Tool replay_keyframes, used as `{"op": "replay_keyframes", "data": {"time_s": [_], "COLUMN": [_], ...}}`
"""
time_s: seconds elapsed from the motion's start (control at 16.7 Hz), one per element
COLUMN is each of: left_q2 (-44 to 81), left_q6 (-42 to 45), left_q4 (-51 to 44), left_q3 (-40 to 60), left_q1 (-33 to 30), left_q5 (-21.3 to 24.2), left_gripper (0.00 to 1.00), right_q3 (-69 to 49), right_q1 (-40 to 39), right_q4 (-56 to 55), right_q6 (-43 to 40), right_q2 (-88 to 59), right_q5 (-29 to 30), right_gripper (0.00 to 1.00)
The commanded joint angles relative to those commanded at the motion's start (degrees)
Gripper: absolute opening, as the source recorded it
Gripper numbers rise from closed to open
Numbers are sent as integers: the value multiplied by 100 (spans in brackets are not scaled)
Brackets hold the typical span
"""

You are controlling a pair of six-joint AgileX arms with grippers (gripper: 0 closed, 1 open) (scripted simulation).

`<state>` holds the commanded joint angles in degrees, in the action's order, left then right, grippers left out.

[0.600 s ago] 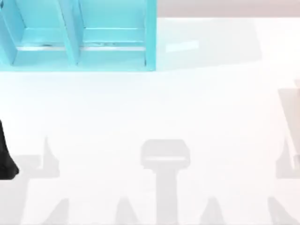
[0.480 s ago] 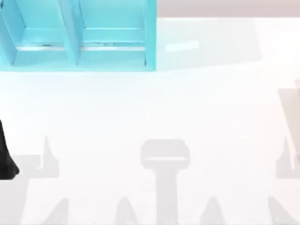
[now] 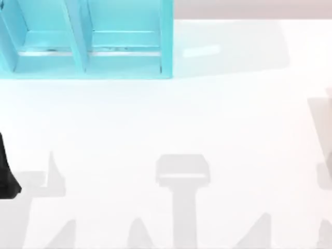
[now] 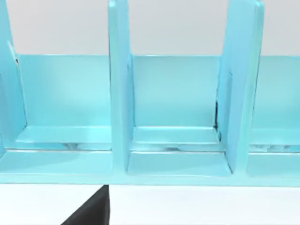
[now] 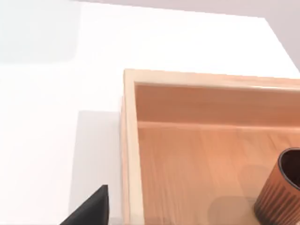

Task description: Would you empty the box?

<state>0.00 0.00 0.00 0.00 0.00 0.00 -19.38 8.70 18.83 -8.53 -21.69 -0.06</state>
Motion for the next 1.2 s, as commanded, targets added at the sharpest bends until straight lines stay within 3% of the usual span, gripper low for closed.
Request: {"op": "replay_keyframes", "data": {"time_s": [0.66, 0.96, 1.2], "left_q2": [0, 0, 0], "left_q6": [0, 0, 0], "left_q4": [0, 0, 0], "left_q3": [0, 0, 0], "left_q1": [0, 0, 0], "left_q5": [0, 0, 0], "left_gripper": [100, 100, 100], "right_q3": [-4329, -5442, -5551], "right_q1": [1562, 2047, 2103], "right_q4": [4042, 5123, 5237], "right_q6": [-1530, -2010, -2066], "right_q2": [-5880, -7094, -7200], "right_q5": [-6, -5, -5], "right_gripper": [100, 100, 100]}}
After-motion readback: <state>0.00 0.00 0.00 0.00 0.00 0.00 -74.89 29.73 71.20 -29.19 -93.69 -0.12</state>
